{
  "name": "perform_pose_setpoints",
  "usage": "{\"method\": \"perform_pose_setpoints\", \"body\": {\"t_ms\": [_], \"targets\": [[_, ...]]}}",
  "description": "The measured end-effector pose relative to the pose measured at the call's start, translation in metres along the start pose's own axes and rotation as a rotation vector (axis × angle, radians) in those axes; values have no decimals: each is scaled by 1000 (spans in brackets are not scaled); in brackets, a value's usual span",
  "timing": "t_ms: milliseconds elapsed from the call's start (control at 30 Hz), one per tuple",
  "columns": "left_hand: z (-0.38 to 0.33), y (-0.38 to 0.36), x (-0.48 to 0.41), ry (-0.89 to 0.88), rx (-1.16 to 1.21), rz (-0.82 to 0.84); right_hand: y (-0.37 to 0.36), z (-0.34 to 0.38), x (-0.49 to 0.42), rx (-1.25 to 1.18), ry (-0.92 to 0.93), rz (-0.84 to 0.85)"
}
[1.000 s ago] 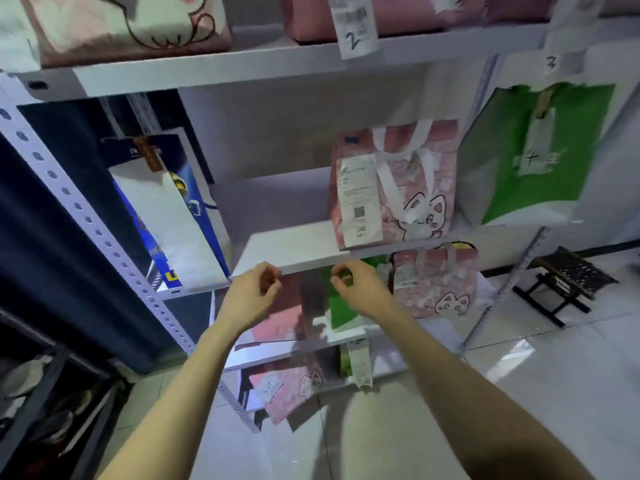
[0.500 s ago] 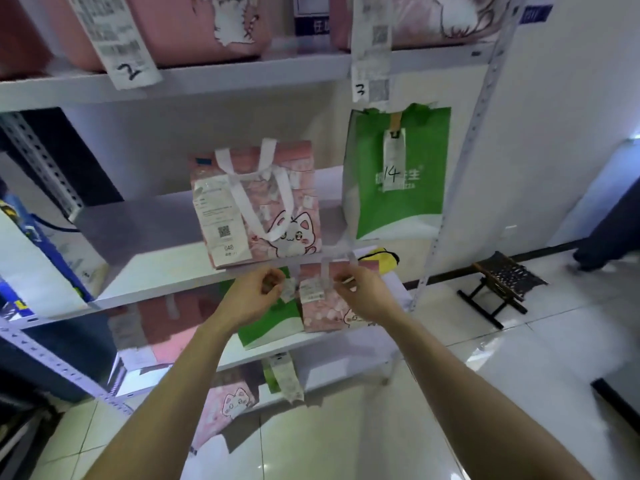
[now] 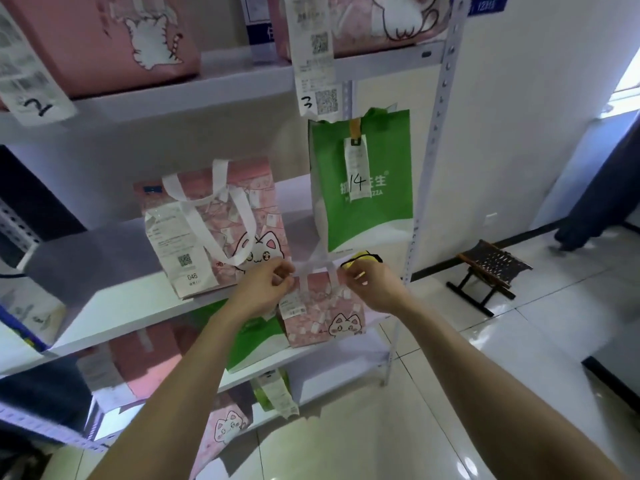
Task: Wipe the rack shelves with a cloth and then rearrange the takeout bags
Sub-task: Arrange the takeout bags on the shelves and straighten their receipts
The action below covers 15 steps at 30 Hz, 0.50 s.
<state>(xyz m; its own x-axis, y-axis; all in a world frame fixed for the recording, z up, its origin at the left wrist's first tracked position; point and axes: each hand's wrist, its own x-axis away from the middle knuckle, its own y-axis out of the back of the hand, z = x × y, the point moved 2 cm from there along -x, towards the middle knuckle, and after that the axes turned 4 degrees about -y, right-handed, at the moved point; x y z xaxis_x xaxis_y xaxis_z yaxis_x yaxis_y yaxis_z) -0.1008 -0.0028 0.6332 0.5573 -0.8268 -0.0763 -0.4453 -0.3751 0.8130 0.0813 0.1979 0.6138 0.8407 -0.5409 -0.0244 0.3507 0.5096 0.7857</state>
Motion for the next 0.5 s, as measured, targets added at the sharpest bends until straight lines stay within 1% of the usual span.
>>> {"method": "perform_pose_setpoints", "body": {"t_ms": [67,133,200,300,400,500], "targets": [[-10,-8,-17,-33,-13,26,7,-10,1,79,-7,44],[-22,-19,-33,-59,-17,18,11,-21,4,158,-6,72],[-36,-29,-50,-64,-3,-42,16,-34,9,199,-40,79],[-60,-35,-75,-17,52,-164,31,-55,13,204,-90,67],[-80,-33,-98,32,25,-289,57,-72,7,178,-133,-21],[-91,-33,-115,77,24,-366,85,-85,-6,117,-130,-130]]}}
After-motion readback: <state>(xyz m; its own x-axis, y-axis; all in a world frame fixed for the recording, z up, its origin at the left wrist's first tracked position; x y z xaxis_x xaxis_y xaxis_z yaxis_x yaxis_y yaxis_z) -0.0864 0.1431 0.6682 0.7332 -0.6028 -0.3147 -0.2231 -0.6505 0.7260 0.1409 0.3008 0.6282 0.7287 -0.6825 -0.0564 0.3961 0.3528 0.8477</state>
